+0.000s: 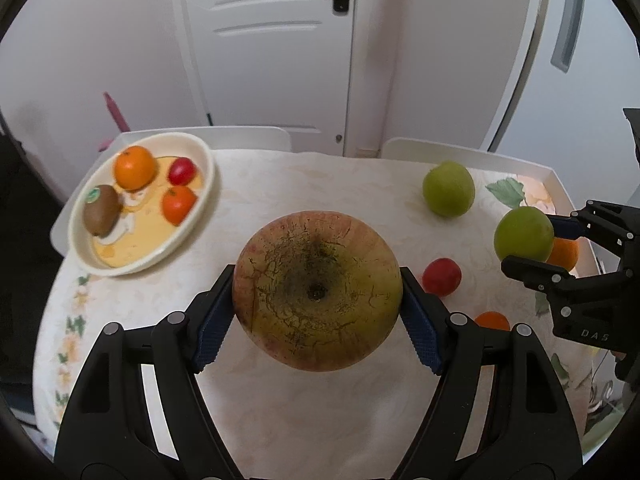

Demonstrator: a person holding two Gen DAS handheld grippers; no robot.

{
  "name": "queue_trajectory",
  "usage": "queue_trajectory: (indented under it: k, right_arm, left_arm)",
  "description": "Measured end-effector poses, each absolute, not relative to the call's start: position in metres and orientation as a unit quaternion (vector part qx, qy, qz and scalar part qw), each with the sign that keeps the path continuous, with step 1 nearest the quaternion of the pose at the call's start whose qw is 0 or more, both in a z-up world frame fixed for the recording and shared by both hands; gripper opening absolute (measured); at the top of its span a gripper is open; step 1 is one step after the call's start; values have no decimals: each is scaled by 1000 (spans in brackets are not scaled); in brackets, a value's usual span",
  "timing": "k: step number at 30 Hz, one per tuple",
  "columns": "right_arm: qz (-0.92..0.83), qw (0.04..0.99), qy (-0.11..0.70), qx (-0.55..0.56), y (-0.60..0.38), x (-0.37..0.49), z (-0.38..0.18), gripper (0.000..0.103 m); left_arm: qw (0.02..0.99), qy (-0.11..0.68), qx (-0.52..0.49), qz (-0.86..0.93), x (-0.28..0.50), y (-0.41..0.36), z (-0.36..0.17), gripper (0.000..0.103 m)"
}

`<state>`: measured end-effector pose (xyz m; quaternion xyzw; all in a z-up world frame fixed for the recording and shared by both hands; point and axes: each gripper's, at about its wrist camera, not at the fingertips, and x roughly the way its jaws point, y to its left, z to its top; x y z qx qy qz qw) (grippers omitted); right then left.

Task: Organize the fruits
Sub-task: 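Grasp the large russet apple with the left gripper while the right gripper grasps the large green apple, then lower the russet apple into the bowl and open the left gripper while the right gripper carries the green apple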

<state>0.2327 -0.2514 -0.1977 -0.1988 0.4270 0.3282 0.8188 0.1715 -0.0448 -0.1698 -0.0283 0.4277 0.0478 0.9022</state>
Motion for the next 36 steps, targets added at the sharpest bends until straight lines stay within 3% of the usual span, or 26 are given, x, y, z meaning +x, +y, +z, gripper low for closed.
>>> queue_trajectory:
  k: [18, 36]
  right_arm:
    - [326, 837, 419, -132, -174, 203, -133, 49]
    - [307, 847, 423, -95, -61, 206, -133, 49]
  left_arm:
    - [916, 398, -16, 50, 146, 63, -112, 81]
    - [912, 410, 15, 1, 191, 151, -134, 81]
